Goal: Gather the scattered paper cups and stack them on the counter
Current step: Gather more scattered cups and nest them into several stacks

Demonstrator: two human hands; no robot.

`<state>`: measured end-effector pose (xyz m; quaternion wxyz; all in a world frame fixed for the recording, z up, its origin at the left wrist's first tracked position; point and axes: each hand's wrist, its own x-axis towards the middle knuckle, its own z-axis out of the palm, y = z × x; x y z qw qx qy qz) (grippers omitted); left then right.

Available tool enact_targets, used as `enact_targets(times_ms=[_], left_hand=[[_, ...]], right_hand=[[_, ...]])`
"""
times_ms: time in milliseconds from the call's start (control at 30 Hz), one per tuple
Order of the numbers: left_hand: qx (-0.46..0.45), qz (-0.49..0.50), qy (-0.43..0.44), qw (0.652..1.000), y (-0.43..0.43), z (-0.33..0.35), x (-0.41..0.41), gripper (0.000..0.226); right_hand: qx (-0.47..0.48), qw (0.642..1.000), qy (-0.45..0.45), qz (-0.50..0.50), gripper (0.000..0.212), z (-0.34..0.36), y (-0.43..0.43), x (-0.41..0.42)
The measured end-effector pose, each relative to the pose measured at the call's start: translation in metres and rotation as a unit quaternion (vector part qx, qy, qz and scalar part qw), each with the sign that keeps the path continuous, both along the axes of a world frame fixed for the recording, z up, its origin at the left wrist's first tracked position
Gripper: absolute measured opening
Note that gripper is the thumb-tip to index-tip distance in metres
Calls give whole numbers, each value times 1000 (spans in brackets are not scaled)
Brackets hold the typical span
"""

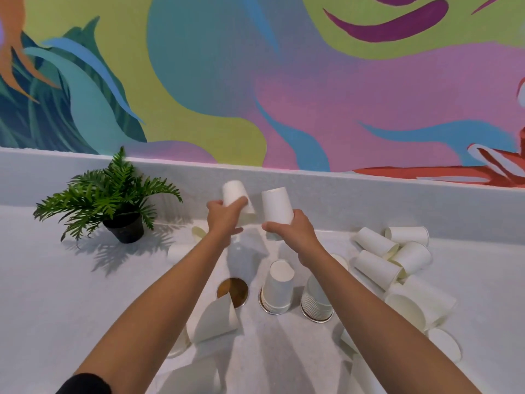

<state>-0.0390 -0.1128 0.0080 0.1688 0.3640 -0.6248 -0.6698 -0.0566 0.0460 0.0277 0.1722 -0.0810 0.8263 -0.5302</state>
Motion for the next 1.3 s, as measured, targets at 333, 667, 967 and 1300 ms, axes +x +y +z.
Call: enact_targets(times_ms=[333, 667, 967, 1300], left_hand=[[101, -32, 172, 979, 24, 44, -5, 70], [52, -190, 121, 973, 30, 35, 6, 90], [-24, -249, 56, 967, 4, 28, 6, 78], [-497, -186, -352, 771, -51, -39, -20, 47]], right_hand=[[23, 1000, -5, 2, 69, 13, -7, 11], [1, 998, 67, 14, 75, 25, -5, 16], [29, 996, 85, -17, 67, 20, -14, 7], [-8, 999, 28, -34, 68, 0, -12, -12]])
